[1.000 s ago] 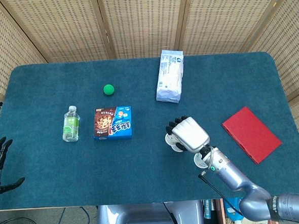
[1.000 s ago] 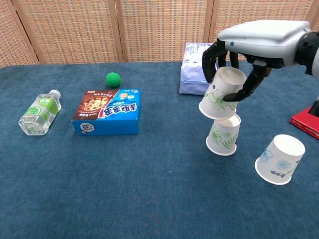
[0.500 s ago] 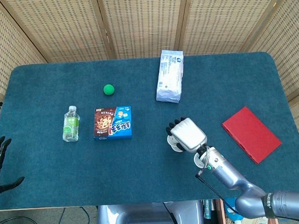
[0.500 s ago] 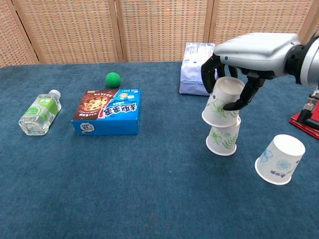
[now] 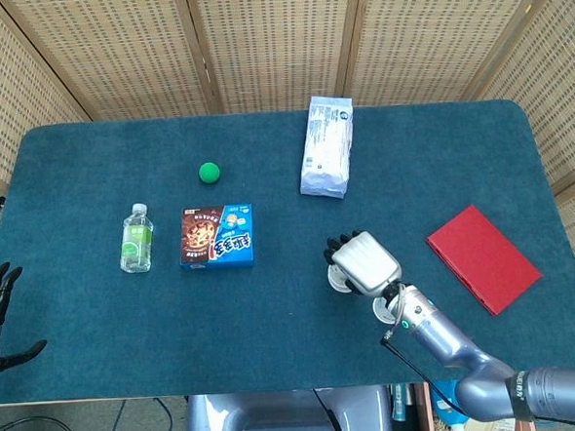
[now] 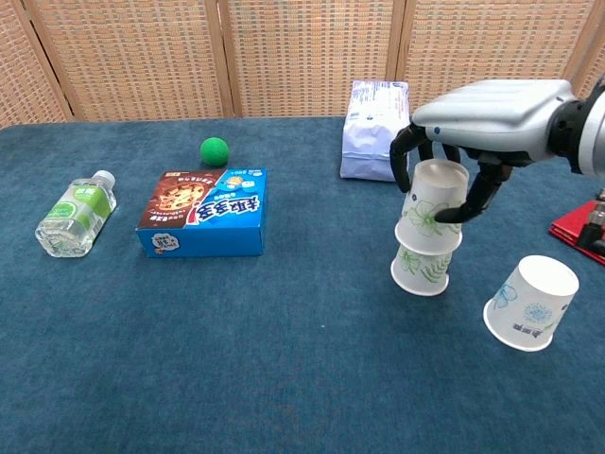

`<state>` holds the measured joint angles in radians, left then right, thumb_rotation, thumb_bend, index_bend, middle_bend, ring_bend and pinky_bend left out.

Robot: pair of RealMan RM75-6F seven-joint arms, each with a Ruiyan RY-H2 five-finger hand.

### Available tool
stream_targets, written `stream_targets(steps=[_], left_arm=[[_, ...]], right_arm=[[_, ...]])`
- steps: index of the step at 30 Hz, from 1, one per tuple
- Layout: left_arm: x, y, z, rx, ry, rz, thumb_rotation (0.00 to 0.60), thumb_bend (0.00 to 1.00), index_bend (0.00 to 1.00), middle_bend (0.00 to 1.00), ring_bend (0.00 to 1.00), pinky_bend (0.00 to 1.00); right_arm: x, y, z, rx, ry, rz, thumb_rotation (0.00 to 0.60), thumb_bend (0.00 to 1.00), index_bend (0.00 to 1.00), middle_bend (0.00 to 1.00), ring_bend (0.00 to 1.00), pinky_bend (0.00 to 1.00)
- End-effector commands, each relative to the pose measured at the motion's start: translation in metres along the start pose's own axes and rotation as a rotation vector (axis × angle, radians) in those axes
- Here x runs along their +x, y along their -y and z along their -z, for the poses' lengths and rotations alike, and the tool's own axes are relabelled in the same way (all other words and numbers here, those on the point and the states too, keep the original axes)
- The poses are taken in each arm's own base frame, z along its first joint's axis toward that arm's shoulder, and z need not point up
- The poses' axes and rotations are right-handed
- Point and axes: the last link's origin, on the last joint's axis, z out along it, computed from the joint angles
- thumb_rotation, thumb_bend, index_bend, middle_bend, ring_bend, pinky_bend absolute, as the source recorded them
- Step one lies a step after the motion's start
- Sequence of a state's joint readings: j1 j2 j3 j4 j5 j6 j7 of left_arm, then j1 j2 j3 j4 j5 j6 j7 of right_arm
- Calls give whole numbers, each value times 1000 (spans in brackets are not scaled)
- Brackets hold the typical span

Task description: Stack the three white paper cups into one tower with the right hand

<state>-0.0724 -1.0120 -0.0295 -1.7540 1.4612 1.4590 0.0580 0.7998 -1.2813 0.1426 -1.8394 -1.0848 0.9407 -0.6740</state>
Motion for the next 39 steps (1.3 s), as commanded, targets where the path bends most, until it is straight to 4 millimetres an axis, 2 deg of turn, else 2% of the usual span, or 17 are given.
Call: stream_targets(steps=[1,3,4,11,13,15,18,21,30,37,39], left_arm=[[0,0,0,1,0,0,600,126,0,0,0,0],[0,1,0,2,1,-2,600,126,0,0,0,0],[0,1,-1,1,2,-2,600,126,0,0,0,0],[-1,1,0,0,2,-2,600,126,0,0,0,0],[-1,0,0,-2,2,-1,600,126,0,0,0,0],[-1,-1,0,-4,2,-3,600,126,0,0,0,0],[-1,0,1,-4,3,-6,600,126,0,0,0,0],[-1,0,1,-3,2,-4,600,127,0,0,0,0],[-1,0,-1,0,3,-8,600,126,0,0,0,0],[-3,-1,-1,5,5,-11,600,126,0,0,0,0],[-4,-1,-1,6,7,-13,600,126,0,0,0,0]], right_arm=[[0,0,3,0,18,9,600,75,162,44,44,165],[2,0,6,-5,12,9,600,12,88,0,0,61],[4,0,7,-6,7,9,600,6,81,0,0,47],[8,-1,23,-3,-22,-15,600,0,79,10,0,36],[-1,-6,41,7,0,-49,600,0,80,54,6,64],[-8,-12,54,38,7,-62,600,0,107,138,56,126],[-20,-18,66,76,14,-82,600,0,166,217,137,181],[-32,-26,77,101,16,-89,600,0,204,252,170,216],[-59,-47,96,100,25,-108,600,1,262,310,210,227],[-78,-62,100,76,45,-115,600,14,270,315,214,227],[-82,-65,99,68,50,-117,600,47,276,321,221,228]])
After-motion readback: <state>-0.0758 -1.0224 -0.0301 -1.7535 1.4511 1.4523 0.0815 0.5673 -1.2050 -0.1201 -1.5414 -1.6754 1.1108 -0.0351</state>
